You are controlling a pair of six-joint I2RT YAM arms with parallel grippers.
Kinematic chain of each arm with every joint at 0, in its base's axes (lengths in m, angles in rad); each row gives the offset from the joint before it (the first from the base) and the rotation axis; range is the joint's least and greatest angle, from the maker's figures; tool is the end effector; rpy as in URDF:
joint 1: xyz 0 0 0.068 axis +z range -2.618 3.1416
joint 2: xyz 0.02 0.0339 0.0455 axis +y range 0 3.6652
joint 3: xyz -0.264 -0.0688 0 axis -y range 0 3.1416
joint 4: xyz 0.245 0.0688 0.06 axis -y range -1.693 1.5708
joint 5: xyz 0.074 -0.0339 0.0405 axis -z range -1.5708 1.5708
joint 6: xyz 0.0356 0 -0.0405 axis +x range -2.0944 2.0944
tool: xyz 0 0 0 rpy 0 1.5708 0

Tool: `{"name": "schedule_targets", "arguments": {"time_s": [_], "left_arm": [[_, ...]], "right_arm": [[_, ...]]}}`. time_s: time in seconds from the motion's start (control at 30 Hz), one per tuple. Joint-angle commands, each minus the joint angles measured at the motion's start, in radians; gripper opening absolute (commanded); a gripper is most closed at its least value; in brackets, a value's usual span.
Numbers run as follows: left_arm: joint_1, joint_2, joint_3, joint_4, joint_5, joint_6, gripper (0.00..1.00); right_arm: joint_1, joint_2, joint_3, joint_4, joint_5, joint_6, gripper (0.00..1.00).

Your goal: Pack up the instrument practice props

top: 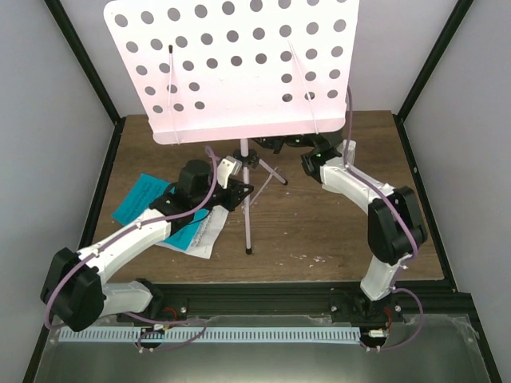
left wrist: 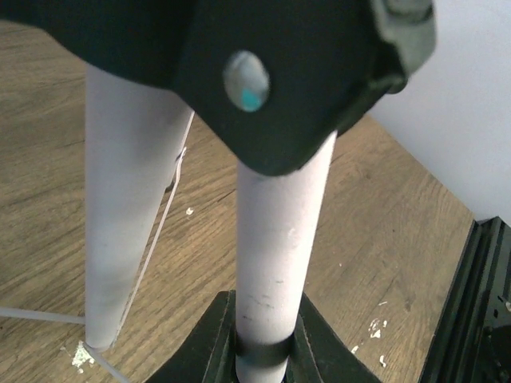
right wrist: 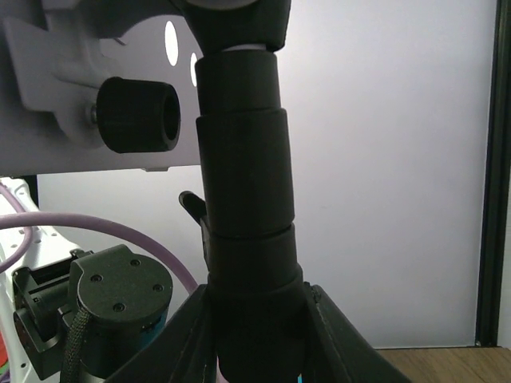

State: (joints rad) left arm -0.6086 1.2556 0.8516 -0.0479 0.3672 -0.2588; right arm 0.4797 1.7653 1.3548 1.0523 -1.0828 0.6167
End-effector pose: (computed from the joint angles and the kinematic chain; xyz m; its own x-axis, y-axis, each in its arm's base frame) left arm 0.2253 -0.1726 0.2765 -0.5507 0.0926 -0.8295 0.6803 0.6256 -0.3818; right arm 0.3335 0.2089 0.3841 -0.0549 0.2771 -0.9593 -0.9957 -0.0868 0.0319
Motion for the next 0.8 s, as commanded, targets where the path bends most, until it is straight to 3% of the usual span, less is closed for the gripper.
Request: {"name": "schedule_targets", "arguments": {"time_s": [0.0, 0.53, 0.77], "left_arm": [[0.019, -0.061, 0.006, 0.115, -0.113, -0.02, 0.0], [0.006, -0.106, -0.02, 0.324, -0.11, -0.005, 0.0], [0.005, -0.122, -0.037, 0.406, -0.044, -0.005, 0.0]], "right_arm": [[0.018, -0.107, -0.092, -0.064, -0.035, -0.031, 0.01], [0.06, -0.267, -0.248, -0.214, 0.028, -0.19, 0.01], [0.077, -0.32, -0.304, -0.322, 0.154, -0.317, 0.01]]}}
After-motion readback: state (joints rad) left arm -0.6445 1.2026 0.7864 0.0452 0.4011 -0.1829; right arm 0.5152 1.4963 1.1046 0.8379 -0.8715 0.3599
